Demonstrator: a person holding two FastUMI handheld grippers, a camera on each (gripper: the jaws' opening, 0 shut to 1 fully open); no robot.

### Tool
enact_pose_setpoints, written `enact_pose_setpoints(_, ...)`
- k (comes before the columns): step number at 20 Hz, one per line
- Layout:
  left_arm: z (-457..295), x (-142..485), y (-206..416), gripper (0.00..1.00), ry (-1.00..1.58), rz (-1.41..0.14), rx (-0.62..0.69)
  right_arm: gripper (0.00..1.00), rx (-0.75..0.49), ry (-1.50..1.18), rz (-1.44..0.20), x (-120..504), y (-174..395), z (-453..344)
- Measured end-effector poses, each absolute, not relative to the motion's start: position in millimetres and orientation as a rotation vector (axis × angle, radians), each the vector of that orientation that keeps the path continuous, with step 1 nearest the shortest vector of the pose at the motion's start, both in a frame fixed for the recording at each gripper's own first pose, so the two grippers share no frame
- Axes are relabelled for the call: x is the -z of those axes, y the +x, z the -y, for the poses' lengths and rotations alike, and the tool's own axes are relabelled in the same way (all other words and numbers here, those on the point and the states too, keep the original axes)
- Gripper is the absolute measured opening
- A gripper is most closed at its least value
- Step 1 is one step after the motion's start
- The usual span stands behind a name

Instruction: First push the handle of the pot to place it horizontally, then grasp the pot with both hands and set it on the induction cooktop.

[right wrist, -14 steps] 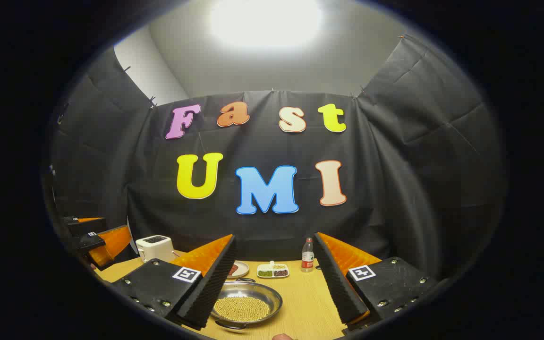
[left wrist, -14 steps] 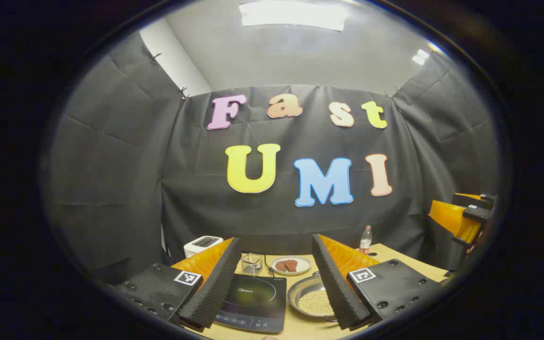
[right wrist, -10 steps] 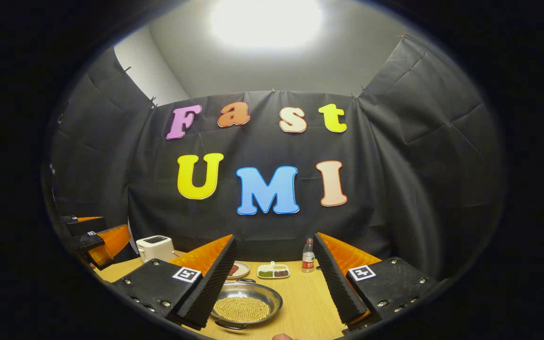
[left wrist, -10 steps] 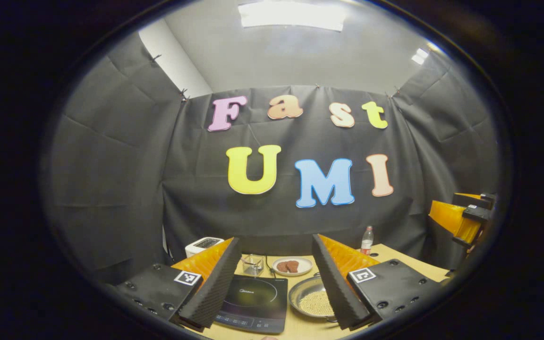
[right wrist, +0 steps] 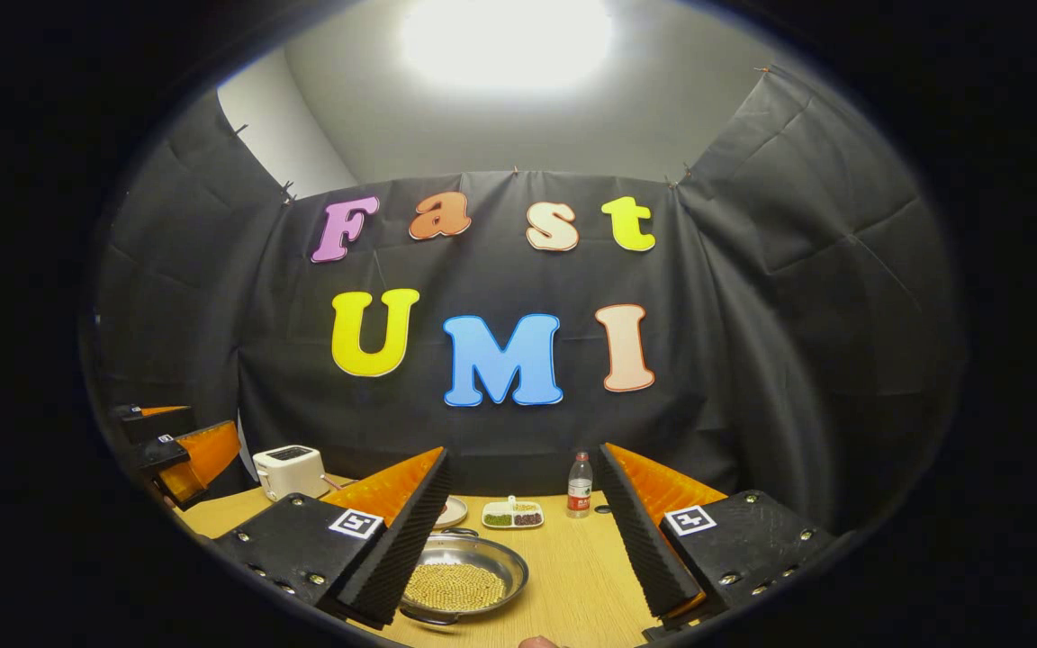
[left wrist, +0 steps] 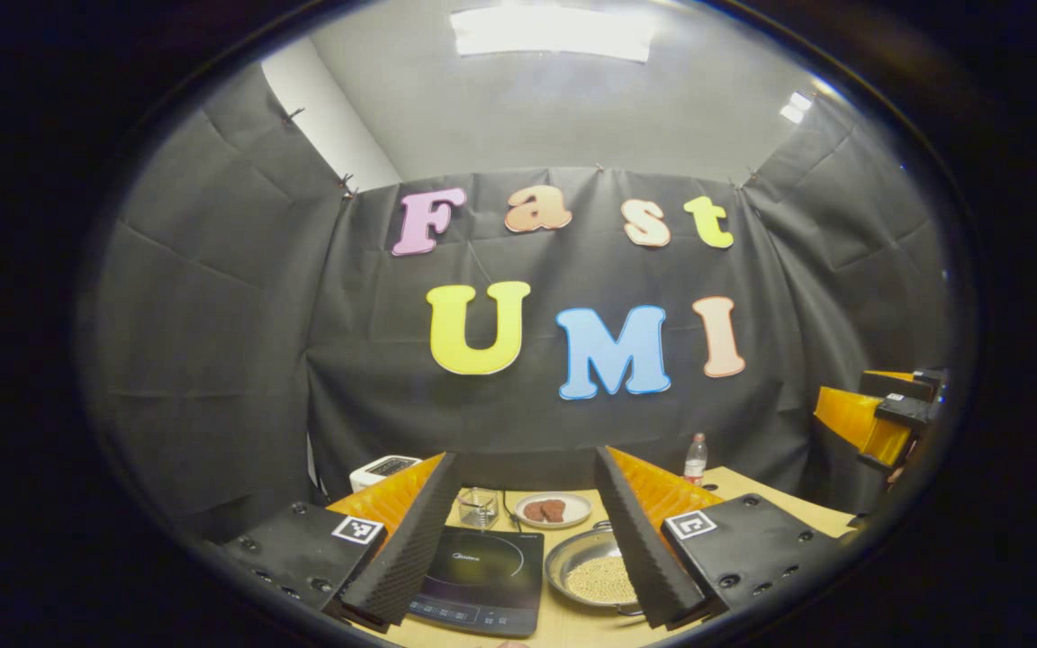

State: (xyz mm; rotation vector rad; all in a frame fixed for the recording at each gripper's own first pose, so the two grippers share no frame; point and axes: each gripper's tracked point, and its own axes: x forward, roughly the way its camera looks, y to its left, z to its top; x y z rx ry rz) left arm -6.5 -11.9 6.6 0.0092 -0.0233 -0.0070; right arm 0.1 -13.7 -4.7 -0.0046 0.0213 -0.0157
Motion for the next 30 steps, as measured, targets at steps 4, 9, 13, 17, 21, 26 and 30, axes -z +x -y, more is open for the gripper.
enact_pose_setpoints(4, 13.6, -9.2, -7.6, 0.94, 0.013, 0.033, 0.008, 0.98, 0.019, -0.007, -0.034, 6.4, 1.6, 16.6)
enact_pose_setpoints(9, 14.6, -13.0, -7.6, 0.94, 0.017, 0.039, 0.006, 0.98, 0.009, -0.020, -0.027, 4.8, 2.8, 15.1)
enact_pose_setpoints(13, 11.7, -16.4, -9.0, 0.98, 0.018, 0.049, 0.000, 0.98, 0.002, -0.026, -0.026, 3.0, 3.7, 13.9)
enact_pose_setpoints(17, 10.5, -18.6, -11.6, 0.95, 0.021, 0.053, -0.004, 0.89, 0.003, -0.030, -0.030, 2.7, 3.0, 14.7)
enact_pose_setpoints(21, 9.2, -19.1, -12.9, 0.94, 0.023, 0.055, -0.009, 0.69, 0.014, -0.041, -0.030, 2.7, 1.7, 16.2)
enact_pose_setpoints(26, 8.1, -19.9, -14.5, 0.97, 0.024, 0.057, -0.008, 0.51, 0.033, -0.047, -0.030, 0.4, 0.5, 21.4)
enact_pose_setpoints(30, 6.9, -20.4, -16.2, 0.98, 0.025, 0.057, -0.012, 0.33, -0.003, -0.046, -0.067, 10.2, 1.5, 11.1)
